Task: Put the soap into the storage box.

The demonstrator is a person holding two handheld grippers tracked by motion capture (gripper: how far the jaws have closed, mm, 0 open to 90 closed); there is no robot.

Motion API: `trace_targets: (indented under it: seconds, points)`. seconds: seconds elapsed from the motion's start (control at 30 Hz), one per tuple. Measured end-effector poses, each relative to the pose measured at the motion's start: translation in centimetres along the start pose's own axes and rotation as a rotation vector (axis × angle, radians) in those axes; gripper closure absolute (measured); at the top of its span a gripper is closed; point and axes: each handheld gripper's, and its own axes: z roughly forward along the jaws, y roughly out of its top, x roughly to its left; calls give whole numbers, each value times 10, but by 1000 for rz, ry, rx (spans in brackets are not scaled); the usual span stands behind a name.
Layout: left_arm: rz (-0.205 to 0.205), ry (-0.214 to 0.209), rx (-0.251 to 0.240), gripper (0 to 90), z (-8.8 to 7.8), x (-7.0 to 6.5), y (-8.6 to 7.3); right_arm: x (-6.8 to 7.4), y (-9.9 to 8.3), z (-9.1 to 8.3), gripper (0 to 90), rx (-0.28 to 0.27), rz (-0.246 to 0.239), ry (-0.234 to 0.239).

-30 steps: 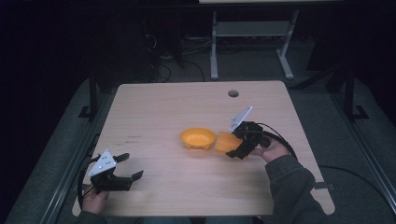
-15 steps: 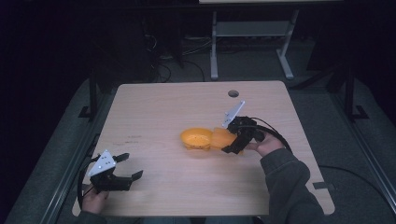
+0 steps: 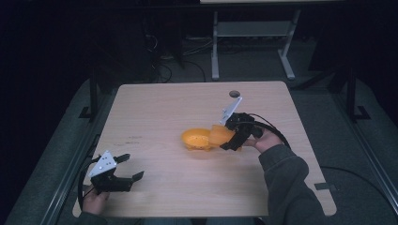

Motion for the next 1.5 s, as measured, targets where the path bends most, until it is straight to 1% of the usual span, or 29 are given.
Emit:
trace_targets:
  seconds: [0.03, 0.13, 0.17, 0.23, 0.4, 0.47, 0.5, 0.57, 0.7, 0.8, 0.83, 0.9, 0.93, 0.97, 1.0, 1.07, 1.17, 1.2, 1.27, 1.37, 1.47, 1.5]
  points:
    - [-2, -1, -2, 143, 0, 0, 0, -1, 1, 0, 205, -13, 0, 4]
    - [-1, 0, 0, 143, 0, 0, 0, -2, 2, 0, 205, -17, 3, 7]
    - [-1, 0, 0, 143, 0, 0, 0, -3, 4, 1, 204, -5, 1, 9]
    - [-1, 0, 0, 143, 0, 0, 0, -4, 6, 2, 205, -1, -7, 6]
    - [-5, -2, -4, 143, 0, 0, 0, -8, 14, 2, 204, -7, -17, 10]
    - [-5, -2, -3, 143, 0, 0, 0, -8, 16, 2, 204, -3, -15, 13]
    - [-5, -2, -4, 143, -1, 0, 0, -9, 20, 3, 204, 7, -26, 10]
    - [-6, 1, -5, 143, -1, 1, 0, -9, 21, 3, 204, 12, -30, 10]
    - [-7, -1, -5, 143, -1, 0, 0, -14, 28, 5, 205, -5, -36, 25]
    - [-4, -2, -4, 143, 0, 0, 0, -15, 31, 7, 204, 8, -49, 17]
    - [-4, -2, -3, 143, 0, 0, 0, -16, 33, 8, 204, 12, -47, 21]
    - [-7, -1, -6, 143, 0, 1, 0, -19, 39, 9, 204, 8, -66, 28]
    - [-7, -1, -6, 143, 0, 1, 0, -19, 39, 9, 204, 8, -66, 28]
    - [-11, 0, -7, 143, -1, 1, 0, -20, 43, 10, 204, -1, -64, 36]
    - [-11, 0, -7, 143, -1, 1, 0, -20, 43, 10, 204, -1, -64, 36]
    - [-7, 1, -6, 143, -1, 1, 0, -21, 51, 13, 204, 9, -81, 34]
    - [-3, 2, -1, 143, -1, 1, 0, -22, 58, 13, 204, -3, -87, 42]
    - [-4, 3, -7, 143, -1, 2, 0, -23, 60, 14, 204, -9, -92, 46]
    - [-7, 2, -12, 143, -1, 2, 0, -23, 65, 15, 204, -4, -99, 46]
    - [-9, 2, -12, 143, -1, 2, 0, -23, 71, 17, 204, -6, -112, 47]
    - [-5, 2, -11, 143, -1, 2, 0, -24, 74, 19, 204, -16, -113, 52]
    - [-5, 1, -11, 143, -1, 2, 0, -24, 75, 24, 204, -16, -114, 54]
